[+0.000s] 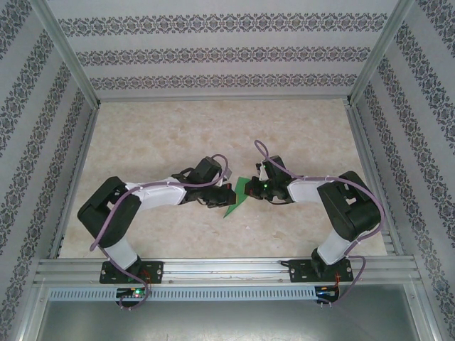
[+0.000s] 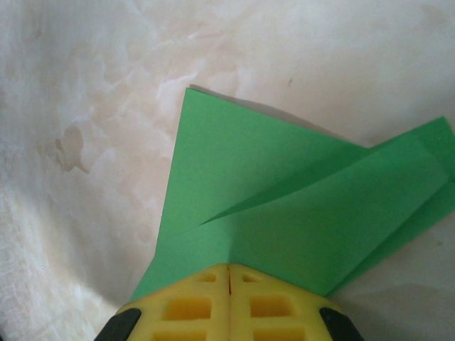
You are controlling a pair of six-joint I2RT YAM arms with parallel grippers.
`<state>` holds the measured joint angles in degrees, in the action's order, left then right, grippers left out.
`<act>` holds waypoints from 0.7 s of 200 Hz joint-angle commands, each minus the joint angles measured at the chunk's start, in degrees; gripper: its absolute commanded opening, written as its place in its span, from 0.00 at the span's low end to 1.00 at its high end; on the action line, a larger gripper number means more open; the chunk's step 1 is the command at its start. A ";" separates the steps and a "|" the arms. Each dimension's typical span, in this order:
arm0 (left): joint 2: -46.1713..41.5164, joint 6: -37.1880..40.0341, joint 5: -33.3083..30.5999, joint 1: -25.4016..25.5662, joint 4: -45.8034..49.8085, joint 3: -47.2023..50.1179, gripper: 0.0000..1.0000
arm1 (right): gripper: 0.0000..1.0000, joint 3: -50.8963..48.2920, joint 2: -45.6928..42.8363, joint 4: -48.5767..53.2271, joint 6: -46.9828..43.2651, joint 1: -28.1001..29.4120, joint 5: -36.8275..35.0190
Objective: Fold a paper plane with a square sheet of paper (fold left side to right side)
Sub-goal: Fold the wing for the fifth time at the center of the table.
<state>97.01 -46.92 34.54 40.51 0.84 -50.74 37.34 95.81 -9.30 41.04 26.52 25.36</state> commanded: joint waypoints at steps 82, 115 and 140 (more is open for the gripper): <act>4.50 1.26 -1.85 0.62 2.47 -1.50 0.04 | 0.00 -1.49 3.42 8.38 -2.45 1.27 -4.07; 5.32 0.69 -1.20 0.62 1.22 -0.51 0.04 | 0.00 -1.22 3.59 8.73 -2.58 1.27 -4.03; 5.81 0.12 -0.88 0.62 0.06 0.44 0.04 | 0.00 -1.13 3.68 8.95 -2.72 1.29 -4.05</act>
<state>101.75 -46.72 33.87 40.51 1.06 -51.59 37.78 95.92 -8.62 40.07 26.81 25.06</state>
